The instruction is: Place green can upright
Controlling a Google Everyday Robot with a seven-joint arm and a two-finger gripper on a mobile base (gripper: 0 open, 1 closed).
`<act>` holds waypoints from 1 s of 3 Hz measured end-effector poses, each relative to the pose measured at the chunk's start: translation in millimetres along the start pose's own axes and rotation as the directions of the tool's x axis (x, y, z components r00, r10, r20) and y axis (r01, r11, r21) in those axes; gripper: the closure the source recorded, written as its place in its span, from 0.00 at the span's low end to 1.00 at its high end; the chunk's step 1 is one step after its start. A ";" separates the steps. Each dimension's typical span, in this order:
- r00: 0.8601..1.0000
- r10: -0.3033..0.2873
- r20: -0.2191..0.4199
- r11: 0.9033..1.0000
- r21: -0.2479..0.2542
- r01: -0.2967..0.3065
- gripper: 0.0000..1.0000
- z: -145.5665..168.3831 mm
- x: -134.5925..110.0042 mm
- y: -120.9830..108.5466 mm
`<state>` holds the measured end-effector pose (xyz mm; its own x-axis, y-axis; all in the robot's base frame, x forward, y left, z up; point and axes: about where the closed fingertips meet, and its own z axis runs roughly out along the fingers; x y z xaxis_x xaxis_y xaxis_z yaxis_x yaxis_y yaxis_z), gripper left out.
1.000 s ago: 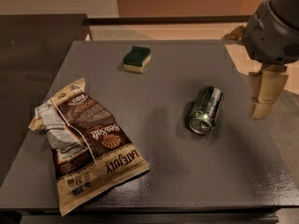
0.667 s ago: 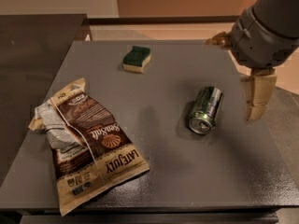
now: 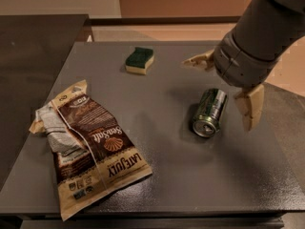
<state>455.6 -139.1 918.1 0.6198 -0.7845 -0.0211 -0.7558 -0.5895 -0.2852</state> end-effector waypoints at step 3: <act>0.960 -0.277 -0.022 0.949 -0.165 0.270 0.00 50.4 3.7 9.1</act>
Offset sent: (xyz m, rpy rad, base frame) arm 0.0048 0.0009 -0.0599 -0.2280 0.0625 0.3089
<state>461.6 -137.7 867.1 0.8004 -0.5941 0.0796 -0.5842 -0.8029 -0.1184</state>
